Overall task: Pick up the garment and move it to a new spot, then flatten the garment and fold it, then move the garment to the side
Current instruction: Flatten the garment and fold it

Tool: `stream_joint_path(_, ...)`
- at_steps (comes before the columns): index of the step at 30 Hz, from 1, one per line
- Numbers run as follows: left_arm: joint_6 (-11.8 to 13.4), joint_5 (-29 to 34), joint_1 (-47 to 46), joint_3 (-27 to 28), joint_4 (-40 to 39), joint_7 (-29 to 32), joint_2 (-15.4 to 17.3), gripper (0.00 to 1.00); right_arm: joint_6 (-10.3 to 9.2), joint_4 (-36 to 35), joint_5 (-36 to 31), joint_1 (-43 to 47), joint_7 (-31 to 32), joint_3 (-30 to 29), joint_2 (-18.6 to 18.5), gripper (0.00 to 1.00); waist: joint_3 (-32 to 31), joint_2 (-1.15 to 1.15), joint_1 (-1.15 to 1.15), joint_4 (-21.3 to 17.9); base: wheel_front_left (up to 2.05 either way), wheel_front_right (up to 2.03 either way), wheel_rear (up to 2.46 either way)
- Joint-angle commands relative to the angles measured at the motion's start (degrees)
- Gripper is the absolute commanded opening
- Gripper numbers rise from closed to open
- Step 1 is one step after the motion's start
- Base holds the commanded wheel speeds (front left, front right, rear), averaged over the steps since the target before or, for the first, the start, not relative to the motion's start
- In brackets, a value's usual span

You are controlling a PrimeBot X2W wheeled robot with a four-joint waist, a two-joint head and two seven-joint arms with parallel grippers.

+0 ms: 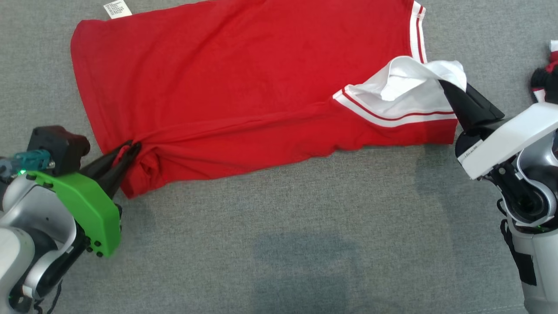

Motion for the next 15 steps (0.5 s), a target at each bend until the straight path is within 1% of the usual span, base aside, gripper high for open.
stream_joint_path(1, -0.72, 0.53, -2.24, 0.00, 1.12, 0.84, -0.51, 0.00, 0.02, 0.89, -0.87, -1.81, 0.18, 0.07, -0.44, 0.00, 0.58, 0.69, 0.00, -0.08, 0.00, 0.00, 0.00)
stream_joint_path(5, -1.38, 0.61, -5.15, -0.48, 4.09, 2.69, -1.60, 0.04, 0.02, 3.45, -2.40, -4.60, 0.44, 1.11, -0.61, 0.00, 1.18, 0.69, 0.00, -0.28, 0.00, 0.00, 0.00)
stream_joint_path(7, -1.56, 0.01, -5.89, -0.82, 5.32, 3.52, -2.34, 0.07, 0.02, 4.66, -3.10, -5.81, 0.68, 2.46, -0.76, 0.00, 1.36, 0.69, 0.00, -0.49, 0.00, 0.00, 0.00)
stream_joint_path(9, -1.55, -0.07, -6.29, -1.17, 6.26, 4.04, -2.82, 0.13, 0.02, 5.95, -3.97, -6.76, 0.78, 3.97, -1.19, 0.00, 1.49, 0.69, 0.00, -0.69, 0.00, 0.00, 0.00)
stream_joint_path(10, -1.61, 0.09, -6.43, -1.40, 6.79, 4.17, -3.06, 0.11, 0.02, 6.70, -4.30, -7.18, 0.62, 4.51, -1.25, 0.00, 1.52, 0.69, 0.00, -0.71, 0.00, 0.00, 0.00)
stream_joint_path(11, -1.73, 0.58, -6.52, -1.79, 7.34, 4.33, -3.14, 0.04, 0.02, 7.28, -4.60, -7.54, 0.49, 5.05, -1.41, 0.00, 1.52, 0.69, 0.00, -0.65, 0.00, 0.00, 0.00)
stream_joint_path(12, -1.64, 0.57, -6.62, -1.85, 7.78, 4.07, -3.57, 0.03, 0.02, 7.82, -4.86, -7.80, 0.32, 5.37, -1.52, 0.00, 1.49, 0.69, 0.00, -0.52, 0.00, 0.00, 0.00)
stream_joint_path(13, -1.45, 0.45, -6.73, -1.86, 8.32, 3.95, -3.96, 0.08, 0.02, 8.39, -5.01, -8.05, 0.18, 5.66, -1.55, 0.00, 1.46, 0.69, 0.00, -0.42, 0.00, 0.00, 0.00)
stream_joint_path(14, -1.13, 0.40, -6.83, -1.86, 8.90, 3.94, -4.23, 0.19, 0.02, 8.90, -5.12, -8.23, 0.20, 5.88, -1.64, 0.00, 1.39, 0.69, 0.00, -0.33, 0.00, 0.00, 0.00)
stream_joint_path(15, -0.85, 0.34, -6.77, -1.90, 9.48, 4.15, -4.38, 0.30, 0.02, 9.27, -5.63, -8.43, 0.14, 6.24, -1.97, 0.07, 1.29, 0.69, 0.00, -0.26, 0.00, 0.00, 0.00)
